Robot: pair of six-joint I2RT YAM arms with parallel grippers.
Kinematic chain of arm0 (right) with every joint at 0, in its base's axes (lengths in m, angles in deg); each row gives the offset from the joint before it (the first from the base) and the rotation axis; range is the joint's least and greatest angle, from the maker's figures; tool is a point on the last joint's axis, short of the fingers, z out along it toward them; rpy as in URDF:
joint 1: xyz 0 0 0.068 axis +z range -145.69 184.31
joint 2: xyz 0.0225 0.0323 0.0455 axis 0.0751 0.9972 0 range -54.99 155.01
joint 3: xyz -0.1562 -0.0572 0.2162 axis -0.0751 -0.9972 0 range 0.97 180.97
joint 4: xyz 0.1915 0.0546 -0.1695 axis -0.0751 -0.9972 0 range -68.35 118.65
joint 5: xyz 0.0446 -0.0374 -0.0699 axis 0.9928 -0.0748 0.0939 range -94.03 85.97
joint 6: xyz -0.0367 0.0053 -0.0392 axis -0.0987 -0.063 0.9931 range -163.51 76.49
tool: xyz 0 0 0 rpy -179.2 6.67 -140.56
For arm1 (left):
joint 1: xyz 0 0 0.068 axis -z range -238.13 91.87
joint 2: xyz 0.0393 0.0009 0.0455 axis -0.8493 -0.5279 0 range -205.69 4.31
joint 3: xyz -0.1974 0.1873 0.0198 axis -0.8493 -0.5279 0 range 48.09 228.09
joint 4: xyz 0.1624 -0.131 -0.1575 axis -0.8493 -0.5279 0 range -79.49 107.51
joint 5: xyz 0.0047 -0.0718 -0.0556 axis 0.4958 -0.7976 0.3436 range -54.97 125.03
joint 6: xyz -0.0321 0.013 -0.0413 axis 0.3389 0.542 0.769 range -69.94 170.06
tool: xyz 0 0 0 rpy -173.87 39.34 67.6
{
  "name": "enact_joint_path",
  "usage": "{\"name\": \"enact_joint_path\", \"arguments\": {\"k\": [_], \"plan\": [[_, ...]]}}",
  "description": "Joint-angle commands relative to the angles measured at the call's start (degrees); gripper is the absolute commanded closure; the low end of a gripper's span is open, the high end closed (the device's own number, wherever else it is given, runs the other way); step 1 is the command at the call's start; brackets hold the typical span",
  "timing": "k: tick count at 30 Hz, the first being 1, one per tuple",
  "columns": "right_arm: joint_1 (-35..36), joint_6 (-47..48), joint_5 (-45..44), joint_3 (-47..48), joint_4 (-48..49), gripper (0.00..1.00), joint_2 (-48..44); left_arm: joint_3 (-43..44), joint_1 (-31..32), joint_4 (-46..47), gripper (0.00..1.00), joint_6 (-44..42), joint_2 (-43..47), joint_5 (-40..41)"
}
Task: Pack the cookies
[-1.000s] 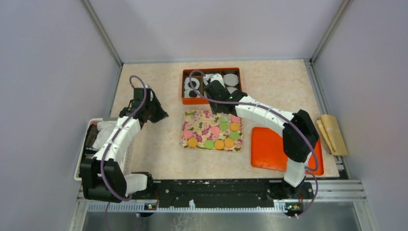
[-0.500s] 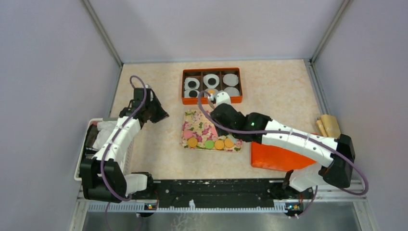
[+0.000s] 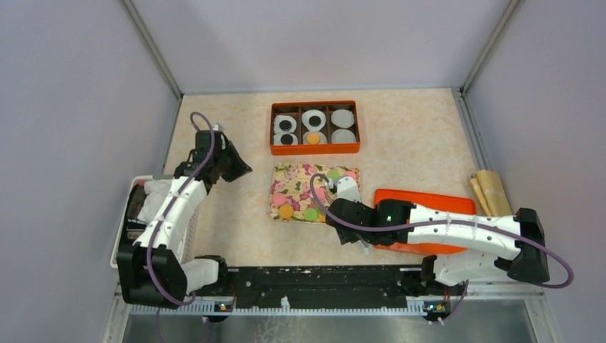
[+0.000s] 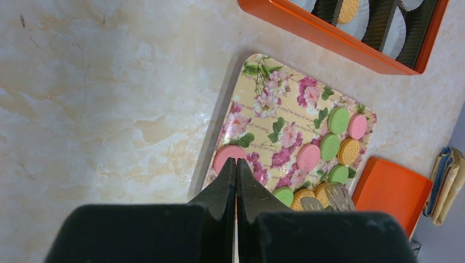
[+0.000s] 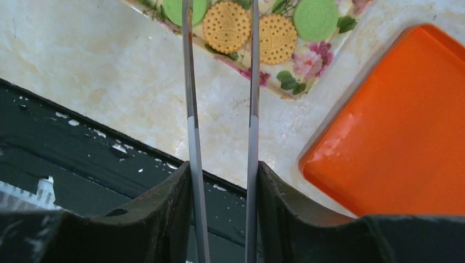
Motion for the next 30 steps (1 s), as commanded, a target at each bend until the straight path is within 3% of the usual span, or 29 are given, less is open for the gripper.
{"name": "enact_joint_path", "arguments": {"k": [1,21,30], "plan": [[1.6,-5.3,0.1,-1.7,0.2,0.59,-1.4,0.0,-0.2,1.8,1.0,0.3,2.2,-0.9],[0.1,-3.1,-3.9,1.3,6.6,0.59,9.9,0.4,-0.3,2.0,1.0,-1.0,1.0,-0.3],[-1.8,-5.2,-4.9,0.4,3.8,0.59,9.2,0.7,-0.2,1.9,1.0,-0.9,0.8,-0.4]]}}
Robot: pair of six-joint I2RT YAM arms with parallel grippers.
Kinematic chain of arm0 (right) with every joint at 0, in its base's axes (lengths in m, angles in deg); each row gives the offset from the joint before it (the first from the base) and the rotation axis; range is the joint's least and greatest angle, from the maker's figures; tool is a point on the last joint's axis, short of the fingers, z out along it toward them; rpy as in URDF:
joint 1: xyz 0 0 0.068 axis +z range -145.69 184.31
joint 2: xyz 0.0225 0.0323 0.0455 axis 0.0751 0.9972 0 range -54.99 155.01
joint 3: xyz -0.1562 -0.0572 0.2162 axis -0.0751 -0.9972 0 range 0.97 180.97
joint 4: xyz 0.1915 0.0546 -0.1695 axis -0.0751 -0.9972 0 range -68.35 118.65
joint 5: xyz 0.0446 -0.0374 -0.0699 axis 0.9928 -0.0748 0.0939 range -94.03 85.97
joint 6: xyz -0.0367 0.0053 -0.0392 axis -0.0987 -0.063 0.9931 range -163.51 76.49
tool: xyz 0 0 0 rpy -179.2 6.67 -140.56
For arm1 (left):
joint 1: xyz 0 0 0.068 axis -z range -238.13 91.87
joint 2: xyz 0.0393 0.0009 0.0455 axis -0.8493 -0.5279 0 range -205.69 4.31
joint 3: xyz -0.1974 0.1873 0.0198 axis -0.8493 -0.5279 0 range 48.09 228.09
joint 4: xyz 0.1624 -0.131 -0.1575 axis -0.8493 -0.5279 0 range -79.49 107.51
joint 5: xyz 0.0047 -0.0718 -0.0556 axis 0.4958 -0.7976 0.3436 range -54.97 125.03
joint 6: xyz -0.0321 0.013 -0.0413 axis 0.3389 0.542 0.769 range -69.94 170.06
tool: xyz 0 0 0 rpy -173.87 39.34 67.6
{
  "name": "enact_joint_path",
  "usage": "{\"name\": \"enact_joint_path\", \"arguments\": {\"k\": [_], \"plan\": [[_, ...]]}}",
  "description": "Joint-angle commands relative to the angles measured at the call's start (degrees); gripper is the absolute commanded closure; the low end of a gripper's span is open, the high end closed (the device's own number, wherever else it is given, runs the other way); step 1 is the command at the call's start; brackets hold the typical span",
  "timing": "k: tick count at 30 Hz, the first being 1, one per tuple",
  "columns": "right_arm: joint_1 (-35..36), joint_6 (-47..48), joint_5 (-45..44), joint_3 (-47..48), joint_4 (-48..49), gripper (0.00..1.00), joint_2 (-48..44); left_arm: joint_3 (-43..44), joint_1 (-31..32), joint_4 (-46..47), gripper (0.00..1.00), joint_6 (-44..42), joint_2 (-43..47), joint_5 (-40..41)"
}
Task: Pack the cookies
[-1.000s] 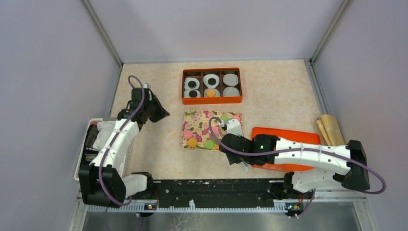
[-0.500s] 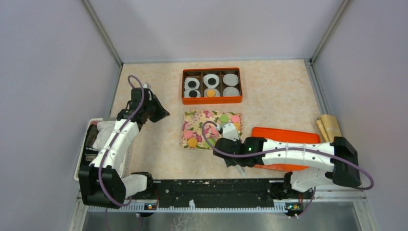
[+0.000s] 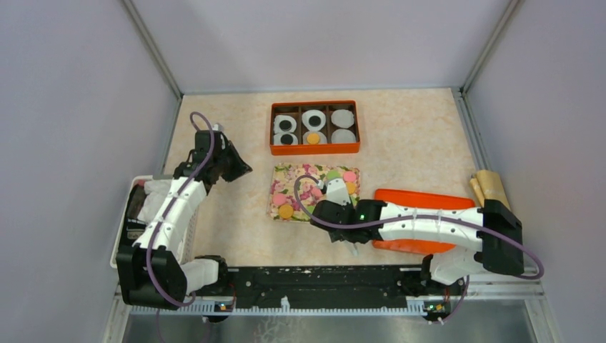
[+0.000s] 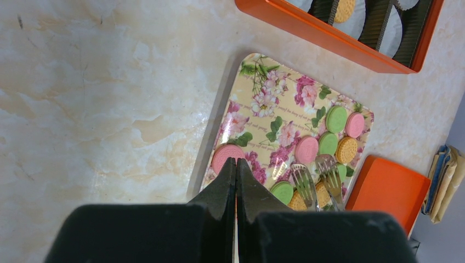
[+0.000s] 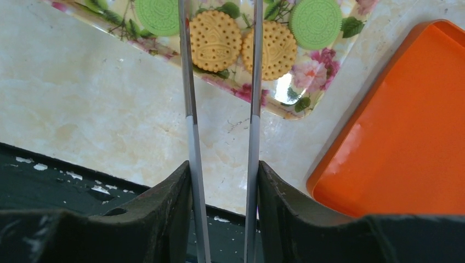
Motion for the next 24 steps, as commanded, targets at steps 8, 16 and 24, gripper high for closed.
{"name": "enact_joint_path", "arguments": {"k": [8,16,24], "plan": [[-1.6,-0.9,-1.1,0.4,0.1,0.59,-1.2,0.4,-0.2,2.4,1.0,-0.4,-0.1,-0.5],[-3.8,3.3,-0.7,4.1,3.9,0.59,3.5,0.6,-0.3,1.2,1.0,-1.0,0.3,0.9],[-4.9,4.2,-0.7,5.3,4.3,0.88,3.6,0.5,-0.3,1.1,1.0,-1.0,-0.1,1.2]]}}
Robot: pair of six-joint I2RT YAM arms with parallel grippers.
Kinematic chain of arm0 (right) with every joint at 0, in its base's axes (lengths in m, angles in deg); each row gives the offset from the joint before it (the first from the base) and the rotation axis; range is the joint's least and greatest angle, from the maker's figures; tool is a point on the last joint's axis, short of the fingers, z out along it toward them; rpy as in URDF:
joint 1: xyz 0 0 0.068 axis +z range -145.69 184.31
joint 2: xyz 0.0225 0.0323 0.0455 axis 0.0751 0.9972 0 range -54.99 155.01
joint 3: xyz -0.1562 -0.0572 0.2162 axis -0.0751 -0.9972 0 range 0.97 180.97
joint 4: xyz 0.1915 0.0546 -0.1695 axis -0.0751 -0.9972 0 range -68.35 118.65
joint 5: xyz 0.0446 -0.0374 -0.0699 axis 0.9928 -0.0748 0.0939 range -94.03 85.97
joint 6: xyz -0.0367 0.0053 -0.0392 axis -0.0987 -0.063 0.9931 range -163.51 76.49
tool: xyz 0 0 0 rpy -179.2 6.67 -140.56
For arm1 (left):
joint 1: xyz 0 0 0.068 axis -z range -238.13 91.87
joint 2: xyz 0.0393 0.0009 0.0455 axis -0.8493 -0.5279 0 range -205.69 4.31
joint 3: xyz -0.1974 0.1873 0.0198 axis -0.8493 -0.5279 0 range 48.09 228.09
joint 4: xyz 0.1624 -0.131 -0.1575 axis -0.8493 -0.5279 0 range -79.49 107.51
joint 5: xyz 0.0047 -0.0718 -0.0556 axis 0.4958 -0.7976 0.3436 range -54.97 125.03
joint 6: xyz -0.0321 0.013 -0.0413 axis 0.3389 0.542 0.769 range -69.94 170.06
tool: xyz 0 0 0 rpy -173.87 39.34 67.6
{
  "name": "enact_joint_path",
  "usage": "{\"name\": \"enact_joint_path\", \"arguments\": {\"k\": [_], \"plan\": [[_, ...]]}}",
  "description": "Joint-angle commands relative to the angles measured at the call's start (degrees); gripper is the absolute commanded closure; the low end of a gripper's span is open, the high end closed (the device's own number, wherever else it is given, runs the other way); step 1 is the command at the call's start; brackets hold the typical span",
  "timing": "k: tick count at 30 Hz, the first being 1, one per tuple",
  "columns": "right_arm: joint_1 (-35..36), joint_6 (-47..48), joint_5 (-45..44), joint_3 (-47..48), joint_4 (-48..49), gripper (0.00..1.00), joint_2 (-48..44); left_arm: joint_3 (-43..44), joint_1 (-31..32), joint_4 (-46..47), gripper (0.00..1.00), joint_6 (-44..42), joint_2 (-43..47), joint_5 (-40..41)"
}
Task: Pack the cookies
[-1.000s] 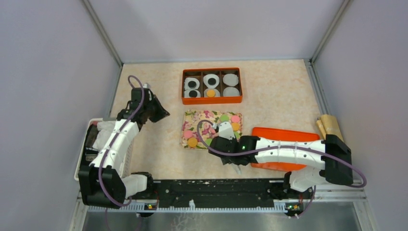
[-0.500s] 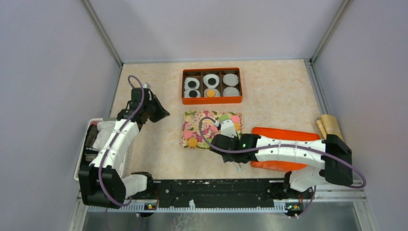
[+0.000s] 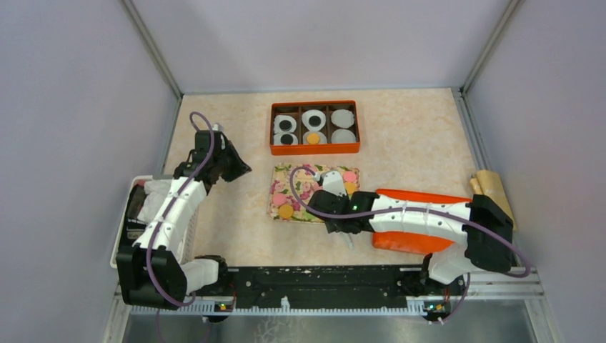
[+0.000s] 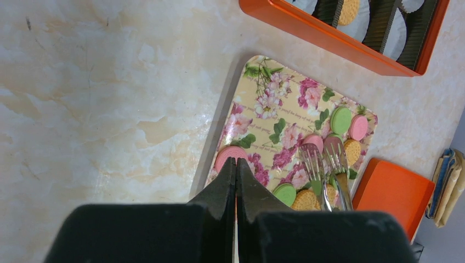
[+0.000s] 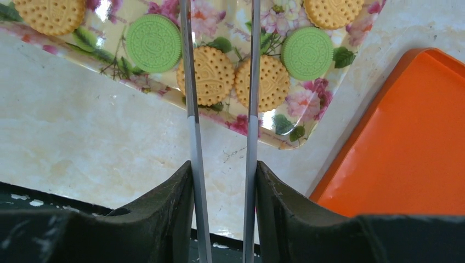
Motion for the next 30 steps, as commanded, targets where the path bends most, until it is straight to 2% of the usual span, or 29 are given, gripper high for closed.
{"name": "enact_joint_path", "arguments": {"k": [1,6,14,19,24,30], "plan": [[-0.5,1.3,-1.3,3.9,1.3,0.91,-1.0,0.5,-0.3,1.2,1.0,-0.8,-0.2,0.3],[-0.5,3.4,-3.5,7.4,0.3,1.0,-2.5,0.8,-0.3,1.3,1.0,-0.7,-0.4,0.2],[-4.0,7.9,-6.1,13.0,0.5,1.0,-3.4,1.3,-0.3,1.6,1.0,-0.7,-0.2,0.7],[-13.1,14.1,-6.1,17.2,2.7,1.0,-2.7,2.5,-0.3,1.7,1.0,-1.0,-1.3,0.7],[-24.5,19.8,-0.9,21.5,8.3,1.0,1.7,3.7,-0.3,1.7,1.0,-1.3,-2.7,0.5],[-29.8,23.6,1.8,28.2,10.1,1.0,11.4,3.9,-0.3,1.6,1.0,-2.1,-3.4,2.0]]}}
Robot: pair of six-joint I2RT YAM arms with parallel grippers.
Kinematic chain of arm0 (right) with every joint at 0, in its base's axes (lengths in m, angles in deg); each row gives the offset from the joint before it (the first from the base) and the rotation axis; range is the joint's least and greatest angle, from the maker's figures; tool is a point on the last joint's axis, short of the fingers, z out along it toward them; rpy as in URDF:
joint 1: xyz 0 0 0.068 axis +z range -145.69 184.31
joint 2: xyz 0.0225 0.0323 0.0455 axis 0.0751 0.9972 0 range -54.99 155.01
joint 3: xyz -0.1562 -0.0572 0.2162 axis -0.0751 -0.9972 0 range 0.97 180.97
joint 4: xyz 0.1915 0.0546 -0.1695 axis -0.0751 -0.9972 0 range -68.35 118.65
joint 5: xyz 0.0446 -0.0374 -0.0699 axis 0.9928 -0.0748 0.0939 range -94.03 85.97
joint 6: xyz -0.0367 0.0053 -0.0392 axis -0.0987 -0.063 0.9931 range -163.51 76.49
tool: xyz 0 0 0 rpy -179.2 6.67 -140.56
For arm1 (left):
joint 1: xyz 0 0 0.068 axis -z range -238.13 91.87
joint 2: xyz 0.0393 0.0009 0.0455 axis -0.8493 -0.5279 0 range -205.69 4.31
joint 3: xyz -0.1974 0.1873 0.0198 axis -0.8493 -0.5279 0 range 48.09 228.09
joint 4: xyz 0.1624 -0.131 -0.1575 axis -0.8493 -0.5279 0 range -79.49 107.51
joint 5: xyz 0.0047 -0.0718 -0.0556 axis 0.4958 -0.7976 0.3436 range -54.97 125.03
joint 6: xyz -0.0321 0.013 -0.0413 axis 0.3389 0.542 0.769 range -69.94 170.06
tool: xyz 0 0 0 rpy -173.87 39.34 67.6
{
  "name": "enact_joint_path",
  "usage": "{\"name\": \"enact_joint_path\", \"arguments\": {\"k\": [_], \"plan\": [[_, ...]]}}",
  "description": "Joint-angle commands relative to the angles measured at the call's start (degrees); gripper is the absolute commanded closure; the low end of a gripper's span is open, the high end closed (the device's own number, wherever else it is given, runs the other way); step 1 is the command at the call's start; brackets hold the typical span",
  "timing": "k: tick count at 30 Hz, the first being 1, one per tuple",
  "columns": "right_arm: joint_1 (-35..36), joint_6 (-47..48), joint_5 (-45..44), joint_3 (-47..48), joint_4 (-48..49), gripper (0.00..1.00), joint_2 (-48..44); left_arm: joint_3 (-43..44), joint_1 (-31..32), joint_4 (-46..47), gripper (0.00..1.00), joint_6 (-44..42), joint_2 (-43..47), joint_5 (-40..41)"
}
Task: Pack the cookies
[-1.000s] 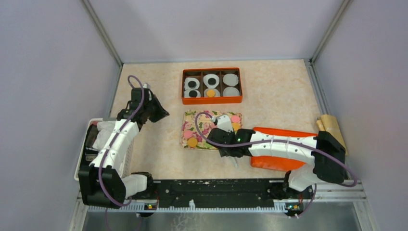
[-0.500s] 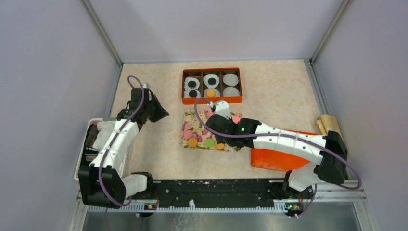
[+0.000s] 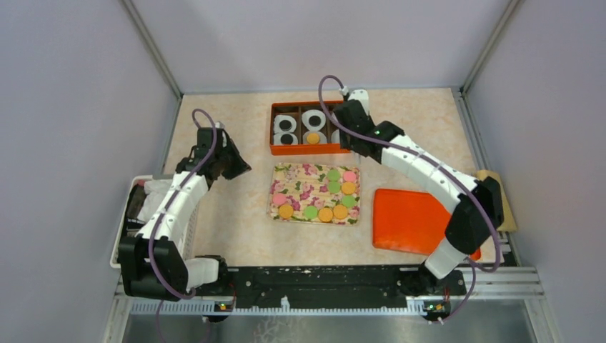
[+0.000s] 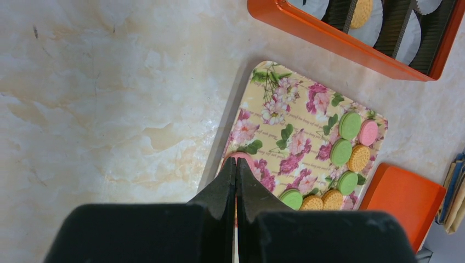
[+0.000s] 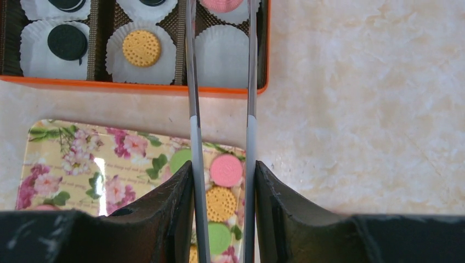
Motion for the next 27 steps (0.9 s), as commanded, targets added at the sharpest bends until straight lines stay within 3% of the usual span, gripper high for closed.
{"name": "enact_joint_path", "arguments": {"k": [1,12,25,27], "plan": [[-2.2,4.6,3.3,5.6,4.4,1.0,6.8,2.3,-0.3,1.6,1.0,-1.4,-0.4,1.4],[-8.8,7.5,5.9,14.1,5.6,1.0,17.9,2.4,-0.3,1.2,1.0,-1.3,-0.9,1.7],[-9.4,8.6,9.2,18.2,4.0,1.0,23.9,2.1,-0.4,0.5,1.0,-1.1,-0.4,2.2],[-9.4,8.3,9.0,18.9,3.1,0.9,24.4,2.0,-0.4,0.4,1.0,-1.0,-0.5,2.1]]}}
